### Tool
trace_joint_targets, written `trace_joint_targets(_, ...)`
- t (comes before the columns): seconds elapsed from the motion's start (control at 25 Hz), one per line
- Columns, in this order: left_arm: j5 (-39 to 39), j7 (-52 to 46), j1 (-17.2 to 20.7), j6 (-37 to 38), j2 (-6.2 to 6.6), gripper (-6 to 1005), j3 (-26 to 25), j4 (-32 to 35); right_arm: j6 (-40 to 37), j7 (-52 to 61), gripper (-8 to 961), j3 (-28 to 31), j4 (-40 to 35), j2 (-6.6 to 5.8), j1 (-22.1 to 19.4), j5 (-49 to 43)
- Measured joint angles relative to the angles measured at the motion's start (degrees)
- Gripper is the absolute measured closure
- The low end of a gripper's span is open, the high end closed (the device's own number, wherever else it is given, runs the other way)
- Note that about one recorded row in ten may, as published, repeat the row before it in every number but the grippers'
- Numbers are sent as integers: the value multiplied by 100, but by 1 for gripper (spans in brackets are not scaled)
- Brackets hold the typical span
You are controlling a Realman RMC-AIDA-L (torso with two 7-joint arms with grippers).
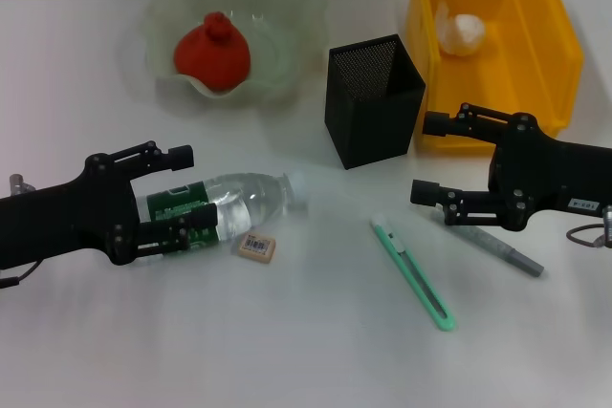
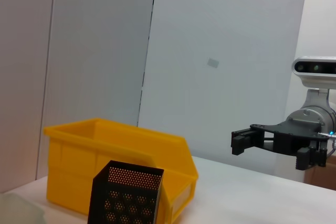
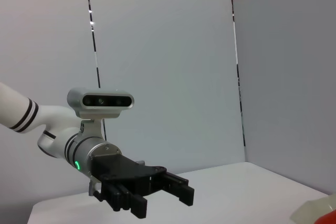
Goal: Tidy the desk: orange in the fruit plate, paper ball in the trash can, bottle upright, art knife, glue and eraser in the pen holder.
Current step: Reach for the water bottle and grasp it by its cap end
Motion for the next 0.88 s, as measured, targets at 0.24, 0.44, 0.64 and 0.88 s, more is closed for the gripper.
trace_joint_targets(0.24,0,1,1,20,2,212,-60,0,1,65,122,-21,-72,-2,-6,-22)
trace_joint_targets(0.44,0,3,1,25,2,212,-65,-1,141,373,122,-40,-349,-8,-29,-309)
trace_joint_targets(0.64,0,-27,-21,29,-8,212,-76,0,376,713,122,-33,-711,42,-74,-879)
trace_joint_targets(0.88,24,-139,-19,1,-1,213,-160,0,565,803,122,-2,-965,80,-168,-1223)
